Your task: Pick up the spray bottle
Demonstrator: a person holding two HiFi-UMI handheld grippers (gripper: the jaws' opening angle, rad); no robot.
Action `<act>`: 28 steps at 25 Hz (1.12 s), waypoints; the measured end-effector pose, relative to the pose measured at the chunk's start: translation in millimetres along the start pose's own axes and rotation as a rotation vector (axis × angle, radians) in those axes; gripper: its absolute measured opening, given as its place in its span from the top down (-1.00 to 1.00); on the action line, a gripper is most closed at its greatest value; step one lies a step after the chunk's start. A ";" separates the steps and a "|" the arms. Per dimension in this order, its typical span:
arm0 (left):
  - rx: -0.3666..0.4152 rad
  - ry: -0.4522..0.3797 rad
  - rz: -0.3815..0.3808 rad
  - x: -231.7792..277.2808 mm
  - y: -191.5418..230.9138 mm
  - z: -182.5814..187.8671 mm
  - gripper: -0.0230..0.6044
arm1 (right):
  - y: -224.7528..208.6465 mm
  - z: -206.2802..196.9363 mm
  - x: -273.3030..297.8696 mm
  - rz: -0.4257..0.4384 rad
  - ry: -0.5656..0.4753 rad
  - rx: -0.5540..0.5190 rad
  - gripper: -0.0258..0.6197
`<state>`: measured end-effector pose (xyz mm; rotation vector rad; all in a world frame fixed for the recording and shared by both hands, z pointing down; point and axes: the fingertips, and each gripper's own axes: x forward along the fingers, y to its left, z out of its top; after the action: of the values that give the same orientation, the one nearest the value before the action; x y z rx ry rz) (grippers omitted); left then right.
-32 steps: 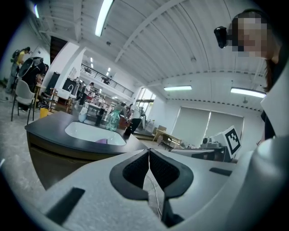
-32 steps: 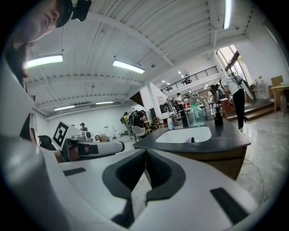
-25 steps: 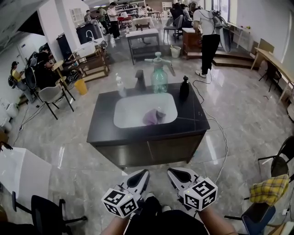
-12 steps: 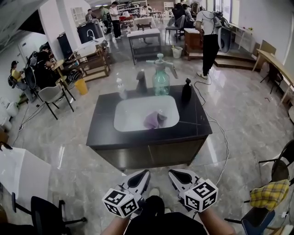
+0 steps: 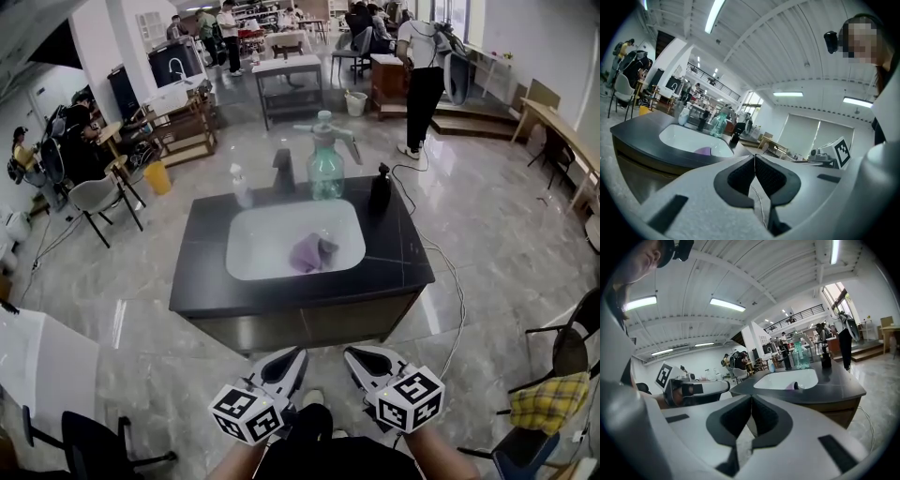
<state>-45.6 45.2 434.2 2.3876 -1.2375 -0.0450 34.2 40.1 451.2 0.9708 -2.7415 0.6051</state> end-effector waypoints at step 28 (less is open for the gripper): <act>-0.026 0.028 -0.051 65.7 101.5 56.2 0.90 | -45.8 60.8 109.4 -0.048 0.017 -0.006 0.90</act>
<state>-97.2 -77.8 435.9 2.3891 -1.1563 -0.0429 -22.8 -80.1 442.4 1.0224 -2.6956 0.5934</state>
